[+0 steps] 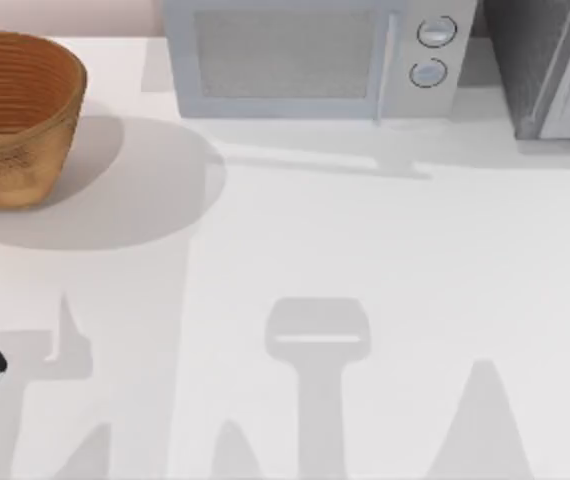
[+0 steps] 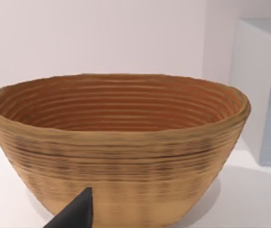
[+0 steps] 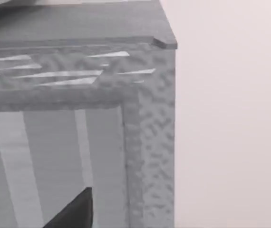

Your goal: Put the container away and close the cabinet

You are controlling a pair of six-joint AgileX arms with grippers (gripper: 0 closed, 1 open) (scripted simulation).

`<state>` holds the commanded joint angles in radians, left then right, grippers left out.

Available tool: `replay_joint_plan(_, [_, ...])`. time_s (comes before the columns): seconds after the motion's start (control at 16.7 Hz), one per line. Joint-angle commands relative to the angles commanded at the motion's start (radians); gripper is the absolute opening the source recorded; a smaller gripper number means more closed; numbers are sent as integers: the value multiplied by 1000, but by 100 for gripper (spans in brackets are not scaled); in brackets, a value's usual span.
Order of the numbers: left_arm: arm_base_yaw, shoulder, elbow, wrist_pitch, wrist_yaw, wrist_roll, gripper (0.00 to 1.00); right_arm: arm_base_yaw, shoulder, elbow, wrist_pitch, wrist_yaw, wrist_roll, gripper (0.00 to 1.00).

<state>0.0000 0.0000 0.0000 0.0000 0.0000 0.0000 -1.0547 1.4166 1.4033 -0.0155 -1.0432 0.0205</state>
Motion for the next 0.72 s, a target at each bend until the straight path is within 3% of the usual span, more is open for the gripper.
replay_joint_plan(0.36, [0,0,0,0,0,0,100,12,-69,305,-340,8,1,100])
replay_joint_plan(0.72, [0,0,0,0,0,0,100,11,-76,339,-371,9,1,100])
